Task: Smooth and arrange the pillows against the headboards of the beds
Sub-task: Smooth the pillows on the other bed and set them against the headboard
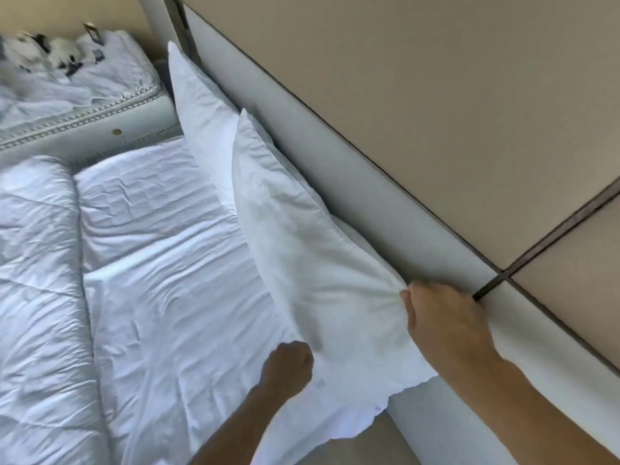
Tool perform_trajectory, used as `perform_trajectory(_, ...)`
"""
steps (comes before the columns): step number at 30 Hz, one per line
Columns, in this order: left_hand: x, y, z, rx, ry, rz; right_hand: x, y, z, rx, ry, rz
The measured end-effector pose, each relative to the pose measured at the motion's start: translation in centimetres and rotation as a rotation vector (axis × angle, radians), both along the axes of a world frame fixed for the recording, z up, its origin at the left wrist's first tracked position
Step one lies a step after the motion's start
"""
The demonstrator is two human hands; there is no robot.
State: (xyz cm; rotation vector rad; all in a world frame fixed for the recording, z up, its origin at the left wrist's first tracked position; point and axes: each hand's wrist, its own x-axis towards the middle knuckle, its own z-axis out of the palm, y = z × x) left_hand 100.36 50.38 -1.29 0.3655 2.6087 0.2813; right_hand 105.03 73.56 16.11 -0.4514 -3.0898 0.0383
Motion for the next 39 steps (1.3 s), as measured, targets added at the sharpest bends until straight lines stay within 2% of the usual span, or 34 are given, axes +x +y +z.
perform_trajectory(1, -3.3, -1.1, 3.1, 0.046, 0.107, 0.024, 0.0, -0.1, 0.2, -0.030, -0.009, -0.020)
perform_trajectory(4, -13.7, -2.3, 11.2, 0.097, 0.355, -0.135, 0.1, -1.4, 0.7, -0.129, 0.018, -0.085)
perform_trajectory(6, -20.7, -1.8, 14.9, 0.023, 0.392, -0.326, -1.1, -2.6, 1.0, -0.163, 0.070, -0.148)
perform_trajectory(8, -24.5, -1.4, 17.1, -0.037, 0.417, -0.425, -1.5, -3.6, 0.7, -0.120, 0.058, -0.130)
perform_trajectory(11, -31.1, -0.4, 17.6, -0.158, 0.463, -0.646, -4.3, -4.6, 0.0, -0.090, 0.084, -0.178)
perform_trajectory(13, -34.0, 0.3, 17.4, -0.185, 0.467, -0.708, -5.8, -5.2, -0.4, -0.081, 0.074, -0.208)
perform_trajectory(16, -36.4, 1.1, 17.1, -0.143, 0.505, -0.788, -7.2, -5.5, -0.8, -0.084, 0.062, -0.260)
perform_trajectory(19, -38.4, 0.7, 17.8, -0.115, 0.539, -0.871, -7.0, -5.6, -0.8, -0.091, 0.186, -0.296)
perform_trajectory(22, -40.4, 0.1, 19.0, -0.002, 0.534, -0.840, -6.0, -5.5, -0.2, -0.065, 0.275, -0.348)
perform_trajectory(24, -40.3, -0.2, 19.0, 0.005, 0.481, -0.856, -5.7, -5.8, -0.2, -0.058, 0.235, -0.351)
perform_trajectory(26, -40.3, -0.3, 18.8, -0.042, 0.416, -0.893, -5.5, -6.2, -0.3, -0.079, 0.075, -0.367)
perform_trajectory(29, -41.2, -0.5, 19.2, -0.138, 0.443, -0.881, -5.1, -6.2, 0.1, -0.077, -0.079, -0.376)
perform_trajectory(33, -42.5, -0.8, 20.4, -0.189, 0.627, -0.913, -4.2, -6.5, 0.5, -0.075, 0.140, -0.382)
perform_trajectory(35, -44.0, -1.6, 20.1, -0.156, 0.668, -0.872, -3.6, -6.5, 0.0, -0.065, 0.125, -0.376)
perform_trajectory(37, -45.8, -2.4, 19.9, -0.151, 0.579, -0.872, -3.0, -6.5, -0.7, -0.078, 0.058, -0.439)
perform_trajectory(39, -46.8, -2.5, 20.0, -0.231, 0.463, -0.917, -2.5, -6.1, -1.8, -0.057, 0.022, -0.457)
